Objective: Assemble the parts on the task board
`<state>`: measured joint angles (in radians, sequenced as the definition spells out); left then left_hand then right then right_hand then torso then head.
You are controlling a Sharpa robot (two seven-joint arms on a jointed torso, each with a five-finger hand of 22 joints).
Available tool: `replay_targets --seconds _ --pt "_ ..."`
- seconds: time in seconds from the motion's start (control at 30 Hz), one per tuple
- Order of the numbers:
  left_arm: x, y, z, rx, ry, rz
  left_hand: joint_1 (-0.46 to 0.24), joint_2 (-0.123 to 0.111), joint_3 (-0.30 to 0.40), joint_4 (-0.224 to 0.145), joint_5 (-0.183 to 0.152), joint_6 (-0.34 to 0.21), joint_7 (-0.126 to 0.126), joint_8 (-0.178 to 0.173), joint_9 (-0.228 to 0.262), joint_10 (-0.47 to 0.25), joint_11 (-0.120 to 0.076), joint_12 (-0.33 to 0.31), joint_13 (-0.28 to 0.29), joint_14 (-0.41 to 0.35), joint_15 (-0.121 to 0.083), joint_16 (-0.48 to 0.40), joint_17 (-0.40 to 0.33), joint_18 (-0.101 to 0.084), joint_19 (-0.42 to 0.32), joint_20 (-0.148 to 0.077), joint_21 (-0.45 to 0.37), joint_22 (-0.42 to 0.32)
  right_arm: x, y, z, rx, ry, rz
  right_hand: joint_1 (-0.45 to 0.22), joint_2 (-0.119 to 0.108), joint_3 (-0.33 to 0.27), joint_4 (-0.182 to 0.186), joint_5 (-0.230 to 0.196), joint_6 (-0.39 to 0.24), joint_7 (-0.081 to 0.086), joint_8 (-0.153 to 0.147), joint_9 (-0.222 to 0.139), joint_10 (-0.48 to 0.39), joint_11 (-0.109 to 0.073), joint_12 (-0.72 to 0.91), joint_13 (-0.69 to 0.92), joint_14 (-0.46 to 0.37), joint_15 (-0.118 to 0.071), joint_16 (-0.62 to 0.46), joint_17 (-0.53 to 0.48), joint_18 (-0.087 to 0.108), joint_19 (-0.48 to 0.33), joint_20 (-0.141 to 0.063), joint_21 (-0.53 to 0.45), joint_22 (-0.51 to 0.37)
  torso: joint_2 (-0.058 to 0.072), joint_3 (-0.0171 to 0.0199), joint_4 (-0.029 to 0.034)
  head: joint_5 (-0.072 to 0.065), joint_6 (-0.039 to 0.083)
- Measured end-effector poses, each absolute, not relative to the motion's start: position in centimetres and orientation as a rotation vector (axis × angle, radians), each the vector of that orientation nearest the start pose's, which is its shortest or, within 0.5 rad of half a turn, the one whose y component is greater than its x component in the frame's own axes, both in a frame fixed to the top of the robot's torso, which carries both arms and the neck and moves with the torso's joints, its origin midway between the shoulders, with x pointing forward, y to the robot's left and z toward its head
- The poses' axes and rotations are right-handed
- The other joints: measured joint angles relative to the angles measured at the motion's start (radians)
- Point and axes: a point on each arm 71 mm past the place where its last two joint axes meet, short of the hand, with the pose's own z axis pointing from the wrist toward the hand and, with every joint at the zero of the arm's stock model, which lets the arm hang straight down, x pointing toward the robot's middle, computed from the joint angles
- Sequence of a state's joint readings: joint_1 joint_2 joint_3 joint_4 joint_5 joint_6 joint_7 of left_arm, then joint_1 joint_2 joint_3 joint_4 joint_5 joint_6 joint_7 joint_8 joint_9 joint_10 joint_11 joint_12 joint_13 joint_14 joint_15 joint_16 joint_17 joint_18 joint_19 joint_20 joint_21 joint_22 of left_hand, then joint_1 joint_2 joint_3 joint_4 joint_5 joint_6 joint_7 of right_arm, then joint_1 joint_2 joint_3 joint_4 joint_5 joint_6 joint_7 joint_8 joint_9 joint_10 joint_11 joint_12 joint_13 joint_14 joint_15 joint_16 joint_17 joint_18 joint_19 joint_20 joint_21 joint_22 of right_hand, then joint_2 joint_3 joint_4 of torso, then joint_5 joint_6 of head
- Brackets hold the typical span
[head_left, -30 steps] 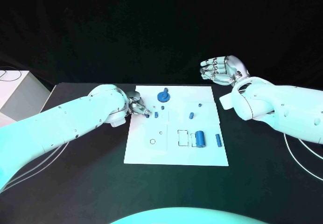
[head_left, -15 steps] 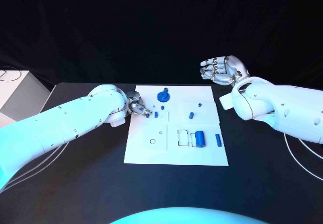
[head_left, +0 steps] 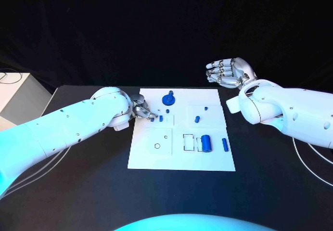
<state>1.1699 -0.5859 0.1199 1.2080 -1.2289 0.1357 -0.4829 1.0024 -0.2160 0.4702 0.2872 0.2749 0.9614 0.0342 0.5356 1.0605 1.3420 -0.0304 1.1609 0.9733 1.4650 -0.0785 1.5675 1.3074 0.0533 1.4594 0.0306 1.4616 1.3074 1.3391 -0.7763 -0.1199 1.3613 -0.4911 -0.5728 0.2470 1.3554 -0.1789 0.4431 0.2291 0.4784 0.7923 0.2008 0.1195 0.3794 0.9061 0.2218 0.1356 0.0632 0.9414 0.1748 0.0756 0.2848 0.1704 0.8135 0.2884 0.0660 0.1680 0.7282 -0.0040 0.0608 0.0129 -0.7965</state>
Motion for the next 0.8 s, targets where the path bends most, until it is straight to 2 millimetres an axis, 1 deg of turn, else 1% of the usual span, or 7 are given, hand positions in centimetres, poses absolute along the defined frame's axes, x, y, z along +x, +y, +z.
replay_targets --seconds 0.2,0.3,0.37,0.4,0.57,0.63,0.8 --pt "54.47 17.79 -20.58 -0.198 2.166 -0.399 0.000 0.000 -0.007 0.002 0.000 0.000 0.000 0.000 0.000 0.000 0.000 0.000 0.000 0.000 0.000 0.000 0.000 0.000 0.000 0.000 0.000 0.000 53.44 -23.25 -13.85 0.641 1.359 1.050 0.000 0.000 0.000 0.000 0.000 0.000 0.000 0.000 0.000 0.000 0.000 0.000 0.000 0.000 0.000 0.000 0.000 0.000 -0.001 0.001 0.000 0.000 0.000 0.0000 -0.0003 0.001 0.001" --pt "54.45 17.84 -20.57 -0.199 2.165 -0.400 0.000 0.000 -0.019 0.006 -0.007 0.000 0.000 -0.009 0.000 -0.004 0.004 0.000 0.000 0.000 0.000 0.000 0.000 0.000 0.000 0.000 -0.004 0.000 53.44 -23.25 -13.86 0.641 1.360 1.050 0.000 0.000 0.000 0.000 0.000 0.000 0.000 0.000 0.000 0.000 0.000 0.000 0.000 0.000 0.000 0.000 0.000 0.000 -0.001 0.001 0.000 0.000 0.000 0.0000 -0.0007 0.001 0.003" --pt "54.42 17.88 -20.56 -0.201 2.165 -0.402 -0.006 0.006 -0.032 0.004 -0.016 0.000 0.000 -0.011 0.000 -0.004 0.004 0.000 0.000 0.000 0.000 0.000 0.000 0.000 0.000 0.000 -0.004 0.000 53.44 -23.25 -13.88 0.642 1.360 1.050 0.000 0.000 0.000 0.000 0.000 0.000 0.000 0.000 0.000 0.000 0.000 0.000 0.000 0.000 0.000 0.000 -0.001 0.000 -0.001 0.001 0.000 -0.001 0.000 0.0001 -0.0011 0.001 0.004" --pt "54.40 17.89 -20.55 -0.202 2.164 -0.403 -0.011 0.011 -0.041 0.005 -0.028 0.000 0.000 -0.011 0.000 -0.004 0.004 0.000 0.000 0.000 0.000 0.000 0.000 0.000 0.000 0.000 -0.004 0.000 53.44 -23.25 -13.89 0.642 1.361 1.050 0.000 0.000 0.000 0.000 0.000 0.000 0.000 0.000 0.000 0.000 0.000 0.000 0.000 0.000 0.000 0.000 -0.001 0.000 -0.001 0.001 0.000 -0.001 0.000 -0.0001 -0.0011 0.000 0.004" --pt "54.32 17.95 -20.54 -0.212 2.162 -0.411 -0.034 0.034 -0.110 0.006 -0.170 0.000 0.000 -0.011 0.000 -0.004 0.004 0.000 0.000 0.000 0.000 0.000 0.000 0.000 0.000 0.000 -0.004 0.000 53.43 -23.23 -13.96 0.642 1.363 1.050 0.000 0.000 0.000 0.000 0.000 0.000 0.000 0.000 0.000 0.000 0.000 0.000 0.000 0.000 0.000 0.000 -0.001 0.000 -0.001 0.001 0.000 -0.002 0.000 -0.0006 -0.0012 -0.001 0.005" --pt "54.29 18.00 -20.56 -0.218 2.161 -0.414 -0.037 0.037 -0.134 0.006 -0.213 0.000 0.000 -0.012 0.000 -0.004 0.004 0.000 0.001 0.000 0.000 0.000 0.000 0.000 0.000 0.000 -0.004 0.000 53.42 -23.23 -14.00 0.643 1.364 1.050 0.000 0.000 0.000 0.000 0.000 0.000 0.000 0.000 0.000 0.000 0.000 0.000 0.000 0.000 0.000 0.000 -0.001 0.000 -0.001 0.001 0.000 -0.002 0.000 -0.0012 -0.0011 -0.001 0.005" --pt "54.25 18.11 -20.62 -0.233 2.160 -0.420 -0.045 0.045 -0.148 0.006 -0.219 0.000 0.000 -0.012 0.000 -0.004 0.004 0.000 0.001 0.000 0.000 0.000 0.000 0.000 0.000 0.000 -0.004 0.000 53.40 -23.25 -14.05 0.644 1.365 1.050 0.000 0.000 0.000 0.000 0.000 0.002 0.002 0.000 0.000 0.000 0.000 0.000 0.000 0.000 0.000 0.000 -0.002 0.000 -0.004 -0.001 0.000 -0.003 0.000 -0.0012 -0.0005 -0.002 0.005"
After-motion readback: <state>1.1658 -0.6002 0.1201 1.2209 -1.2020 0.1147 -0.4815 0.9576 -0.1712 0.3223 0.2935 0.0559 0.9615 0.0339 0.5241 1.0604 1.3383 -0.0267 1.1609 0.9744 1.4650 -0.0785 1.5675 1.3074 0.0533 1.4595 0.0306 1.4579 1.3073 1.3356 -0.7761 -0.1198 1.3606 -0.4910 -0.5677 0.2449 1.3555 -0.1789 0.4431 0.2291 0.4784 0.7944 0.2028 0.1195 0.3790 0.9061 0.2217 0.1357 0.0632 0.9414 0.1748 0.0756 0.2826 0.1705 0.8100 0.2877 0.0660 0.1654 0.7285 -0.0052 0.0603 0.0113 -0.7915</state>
